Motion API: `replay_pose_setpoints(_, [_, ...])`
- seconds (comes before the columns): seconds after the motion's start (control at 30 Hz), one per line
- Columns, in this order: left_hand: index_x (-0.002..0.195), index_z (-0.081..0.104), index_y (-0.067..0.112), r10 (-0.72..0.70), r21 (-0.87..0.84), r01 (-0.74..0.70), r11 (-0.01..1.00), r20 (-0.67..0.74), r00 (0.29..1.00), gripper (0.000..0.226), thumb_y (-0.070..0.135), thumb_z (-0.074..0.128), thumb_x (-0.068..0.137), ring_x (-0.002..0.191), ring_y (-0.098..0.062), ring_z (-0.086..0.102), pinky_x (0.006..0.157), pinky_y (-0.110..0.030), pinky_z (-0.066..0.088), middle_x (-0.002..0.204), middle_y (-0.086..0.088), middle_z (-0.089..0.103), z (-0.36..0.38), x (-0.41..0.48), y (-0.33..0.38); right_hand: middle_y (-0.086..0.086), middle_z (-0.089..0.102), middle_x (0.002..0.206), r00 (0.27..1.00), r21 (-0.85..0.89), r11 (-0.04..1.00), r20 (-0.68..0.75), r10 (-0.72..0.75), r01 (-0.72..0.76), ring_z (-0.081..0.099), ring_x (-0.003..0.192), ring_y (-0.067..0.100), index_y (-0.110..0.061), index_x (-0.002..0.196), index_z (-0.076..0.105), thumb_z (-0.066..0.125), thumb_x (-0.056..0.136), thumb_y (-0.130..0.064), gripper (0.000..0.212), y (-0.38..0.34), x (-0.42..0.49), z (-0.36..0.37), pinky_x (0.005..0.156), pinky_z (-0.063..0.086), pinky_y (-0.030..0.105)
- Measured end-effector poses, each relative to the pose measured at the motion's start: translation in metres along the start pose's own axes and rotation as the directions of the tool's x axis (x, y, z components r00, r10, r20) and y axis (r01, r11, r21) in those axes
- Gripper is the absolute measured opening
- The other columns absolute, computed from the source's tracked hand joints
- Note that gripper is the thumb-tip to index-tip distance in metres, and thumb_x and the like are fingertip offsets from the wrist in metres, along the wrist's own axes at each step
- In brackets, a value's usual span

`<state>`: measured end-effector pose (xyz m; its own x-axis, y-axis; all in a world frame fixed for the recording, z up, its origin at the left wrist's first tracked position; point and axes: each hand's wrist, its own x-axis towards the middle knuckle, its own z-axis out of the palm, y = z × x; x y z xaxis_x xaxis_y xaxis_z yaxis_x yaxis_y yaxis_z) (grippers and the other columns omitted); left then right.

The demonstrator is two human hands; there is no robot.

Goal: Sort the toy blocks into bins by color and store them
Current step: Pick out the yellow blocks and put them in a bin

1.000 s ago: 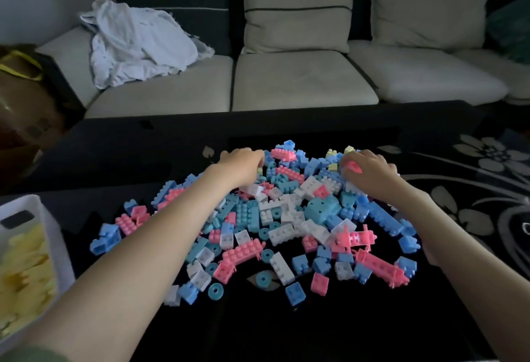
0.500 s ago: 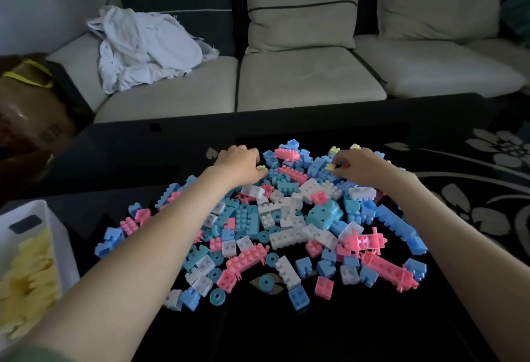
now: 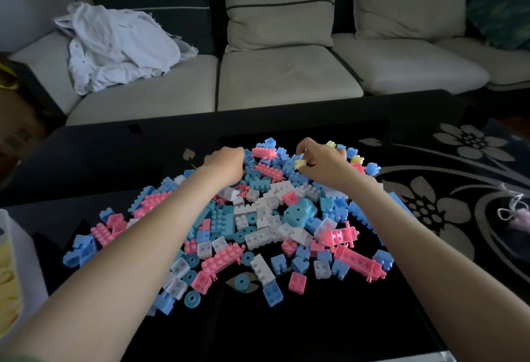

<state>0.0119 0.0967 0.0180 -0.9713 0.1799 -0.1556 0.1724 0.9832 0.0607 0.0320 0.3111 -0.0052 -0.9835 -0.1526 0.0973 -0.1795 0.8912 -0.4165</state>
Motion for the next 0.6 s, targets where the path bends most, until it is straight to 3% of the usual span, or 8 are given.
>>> replay_pose_setpoints(0.07, [0.124, 0.045, 0.01, -0.004, -0.039, 0.001, 0.999, -0.079, 0.997, 0.032, 0.006, 0.051, 0.092, 0.081, -0.02, 0.055, 0.063, -0.028, 0.045, 0.112, -0.011, 0.049, -0.003, 0.0, 0.003, -0.004, 0.048, 0.105, 0.998, 0.092, 0.995, -0.066, -0.021, 0.027, 0.05, 0.091, 0.014, -0.023, 0.118, 0.049, 0.056, 0.088, -0.019, 0.03, 0.003, 0.0, -0.011, 0.086, 0.036, 0.03])
replay_pose_setpoints(0.13, [0.122, 0.044, 0.01, 0.004, -0.108, -0.02, 0.994, -0.145, 0.989, 0.032, 0.003, 0.051, 0.091, 0.075, -0.017, 0.052, 0.056, -0.023, 0.041, 0.117, -0.013, 0.042, -0.006, 0.0, 0.007, 0.001, 0.044, 0.11, 0.987, 0.211, 0.977, -0.155, 0.039, -0.006, 0.049, 0.085, 0.011, -0.018, 0.114, 0.052, 0.056, 0.088, -0.015, 0.026, 0.012, 0.003, -0.026, 0.074, 0.04, 0.022])
replay_pose_setpoints(0.23, [0.115, 0.045, 0.012, 0.078, -0.211, -0.119, 0.97, -0.194, 0.978, 0.023, 0.009, 0.051, 0.093, 0.079, -0.015, 0.051, 0.061, -0.021, 0.041, 0.114, -0.009, 0.038, -0.009, 0.004, 0.014, 0.008, 0.044, 0.113, 0.953, 0.257, 0.943, -0.163, 0.257, -0.21, 0.048, 0.086, 0.015, -0.01, 0.115, 0.049, 0.055, 0.088, -0.013, 0.028, 0.04, 0.006, -0.043, 0.069, 0.036, 0.021])
replay_pose_setpoints(0.33, [0.109, 0.047, 0.015, 0.138, -0.31, -0.204, 0.929, -0.221, 0.965, 0.015, 0.015, 0.045, 0.095, 0.087, -0.014, 0.05, 0.068, -0.023, 0.039, 0.11, -0.003, 0.041, -0.009, 0.011, 0.026, 0.013, 0.05, 0.113, 0.925, 0.217, 0.921, -0.136, 0.356, -0.322, 0.046, 0.084, 0.016, -0.006, 0.107, 0.047, 0.052, 0.086, -0.002, 0.021, 0.07, 0.004, -0.046, 0.057, 0.033, 0.018])
replay_pose_setpoints(0.4, [0.106, 0.047, 0.015, 0.175, -0.352, -0.247, 0.903, -0.224, 0.959, 0.013, 0.014, 0.038, 0.097, 0.082, -0.013, 0.051, 0.065, -0.023, 0.039, 0.104, -0.004, 0.05, -0.008, 0.02, 0.042, 0.015, 0.053, 0.114, 0.912, 0.203, 0.909, -0.118, 0.393, -0.365, 0.049, 0.087, 0.019, -0.004, 0.107, 0.049, 0.048, 0.088, -0.001, 0.019, 0.082, 0.004, -0.045, 0.06, 0.036, 0.019])
replay_pose_setpoints(0.47, [0.108, 0.047, 0.013, 0.215, -0.353, -0.279, 0.893, -0.21, 0.954, 0.018, 0.014, 0.032, 0.097, 0.076, -0.015, 0.051, 0.059, -0.025, 0.039, 0.101, -0.007, 0.055, -0.008, 0.03, 0.061, 0.016, 0.053, 0.116, 0.909, 0.132, 0.906, -0.06, 0.413, -0.402, 0.052, 0.099, 0.028, -0.003, 0.111, 0.051, 0.048, 0.09, -0.009, 0.022, 0.088, 0.002, -0.042, 0.073, 0.042, 0.027])
replay_pose_setpoints(0.53, [0.117, 0.048, 0.01, 0.254, -0.293, -0.307, 0.905, -0.206, 0.945, 0.026, 0.013, 0.03, 0.098, 0.095, -0.023, 0.051, 0.076, -0.031, 0.044, 0.113, -0.011, 0.056, -0.006, 0.041, 0.08, 0.015, 0.057, 0.112, 0.925, 0.024, 0.925, 0.036, 0.379, -0.38, 0.056, 0.097, 0.027, -0.002, 0.108, 0.057, 0.053, 0.091, -0.021, 0.025, 0.091, -0.001, -0.041, 0.076, 0.044, 0.031])
replay_pose_setpoints(0.6, [0.131, 0.044, 0.012, 0.279, -0.199, -0.316, 0.928, -0.191, 0.941, 0.036, 0.009, 0.032, 0.097, 0.116, -0.029, 0.042, 0.092, -0.035, 0.038, 0.126, -0.013, 0.05, -0.003, 0.053, 0.095, 0.012, 0.064, 0.101, 0.941, 0.002, 0.946, 0.105, 0.322, -0.324, 0.06, 0.086, 0.023, -0.004, 0.1, 0.061, 0.054, 0.093, -0.029, 0.026, 0.093, -0.004, -0.04, 0.069, 0.045, 0.028])
